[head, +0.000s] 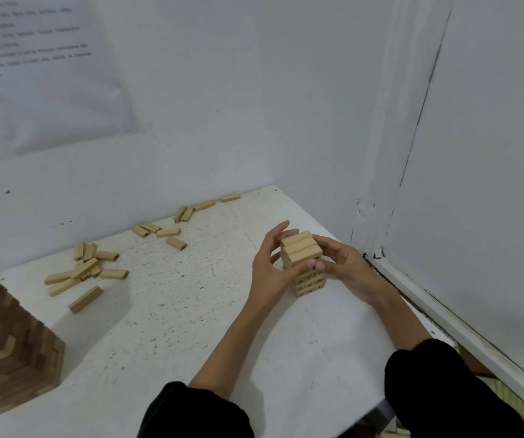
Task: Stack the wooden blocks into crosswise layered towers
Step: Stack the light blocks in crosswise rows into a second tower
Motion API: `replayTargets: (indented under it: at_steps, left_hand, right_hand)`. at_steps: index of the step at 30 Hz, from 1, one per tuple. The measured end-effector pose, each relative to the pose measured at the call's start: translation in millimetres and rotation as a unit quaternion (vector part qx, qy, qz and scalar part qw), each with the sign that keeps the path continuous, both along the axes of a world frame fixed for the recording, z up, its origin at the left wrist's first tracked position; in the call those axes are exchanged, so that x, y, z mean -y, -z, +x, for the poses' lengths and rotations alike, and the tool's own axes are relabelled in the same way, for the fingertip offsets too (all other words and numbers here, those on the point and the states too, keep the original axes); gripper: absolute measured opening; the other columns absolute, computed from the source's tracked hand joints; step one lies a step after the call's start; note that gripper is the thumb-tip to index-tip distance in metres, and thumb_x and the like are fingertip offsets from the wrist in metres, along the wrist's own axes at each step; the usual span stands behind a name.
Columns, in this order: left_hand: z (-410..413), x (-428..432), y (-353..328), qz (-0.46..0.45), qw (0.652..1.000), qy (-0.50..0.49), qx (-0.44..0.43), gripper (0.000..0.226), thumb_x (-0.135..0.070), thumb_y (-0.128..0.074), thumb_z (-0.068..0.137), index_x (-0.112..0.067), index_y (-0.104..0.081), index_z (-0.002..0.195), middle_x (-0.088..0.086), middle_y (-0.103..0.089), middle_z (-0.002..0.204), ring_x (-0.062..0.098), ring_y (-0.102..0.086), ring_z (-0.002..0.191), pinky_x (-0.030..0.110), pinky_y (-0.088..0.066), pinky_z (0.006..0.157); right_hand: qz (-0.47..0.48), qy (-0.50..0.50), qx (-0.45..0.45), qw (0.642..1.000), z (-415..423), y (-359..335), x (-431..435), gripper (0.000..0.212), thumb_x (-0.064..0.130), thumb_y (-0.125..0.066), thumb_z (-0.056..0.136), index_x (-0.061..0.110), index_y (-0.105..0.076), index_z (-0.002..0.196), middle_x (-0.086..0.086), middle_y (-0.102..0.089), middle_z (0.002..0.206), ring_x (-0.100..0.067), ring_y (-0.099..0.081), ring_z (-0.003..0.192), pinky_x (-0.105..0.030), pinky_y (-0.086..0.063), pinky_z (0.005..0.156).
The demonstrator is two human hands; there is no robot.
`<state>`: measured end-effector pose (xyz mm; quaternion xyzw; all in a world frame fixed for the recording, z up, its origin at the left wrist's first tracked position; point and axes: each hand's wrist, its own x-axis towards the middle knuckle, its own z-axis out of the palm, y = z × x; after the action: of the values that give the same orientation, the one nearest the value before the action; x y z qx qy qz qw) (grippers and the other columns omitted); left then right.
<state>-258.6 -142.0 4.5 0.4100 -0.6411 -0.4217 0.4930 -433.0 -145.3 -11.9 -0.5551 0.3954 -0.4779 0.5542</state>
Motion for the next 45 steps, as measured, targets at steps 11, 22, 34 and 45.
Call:
replayTargets:
  at_steps: [11,22,34,45]
  left_hand:
    - [0.3,3.7,4.0,0.005,1.000,-0.003,0.006,0.076,-0.048,-0.077,0.056,-0.042,-0.045,0.125,-0.021,-0.061,0.112,-0.003,-0.054,0.112,0.030,-0.043,0.102]
    - [1.2,3.9,3.3,0.004,1.000,-0.002,0.007,0.076,-0.048,-0.077,0.056,-0.039,-0.046,0.126,-0.022,-0.061,0.110,-0.002,-0.054,0.111,0.030,-0.044,0.100]
    - [10.0,6.9,-1.5,-0.005,0.999,-0.003,0.049,0.080,-0.054,-0.075,0.058,-0.040,-0.043,0.130,-0.024,-0.059,0.115,-0.005,-0.051,0.114,0.036,-0.042,0.102]
    - [12.9,6.5,-4.9,-0.005,0.998,0.003,0.059,0.077,-0.054,-0.073,0.058,-0.041,-0.043,0.128,-0.021,-0.061,0.113,-0.007,-0.051,0.111,0.027,-0.039,0.098]
  right_hand:
    - [0.003,0.007,0.018,1.000,-0.6,2.9,2.8,0.078,0.054,-0.085,0.051,0.026,-0.058,0.119,0.009,-0.067,0.114,-0.007,-0.056,0.114,-0.021,-0.048,0.085]
    - [-0.002,0.008,0.019,1.000,1.0,3.4,1.1,0.071,0.053,-0.083,0.056,0.029,-0.059,0.119,0.008,-0.067,0.114,-0.008,-0.056,0.114,-0.021,-0.047,0.085]
    - [-0.003,-0.001,0.007,1.000,1.7,1.9,-1.2,0.068,0.052,-0.082,0.057,0.032,-0.061,0.118,0.006,-0.066,0.116,-0.009,-0.056,0.114,-0.020,-0.048,0.083]
    - [-0.002,-0.001,0.003,1.000,0.8,2.2,-1.0,0.056,0.035,-0.075,0.065,0.031,-0.059,0.119,0.009,-0.066,0.116,-0.007,-0.056,0.113,-0.020,-0.048,0.083]
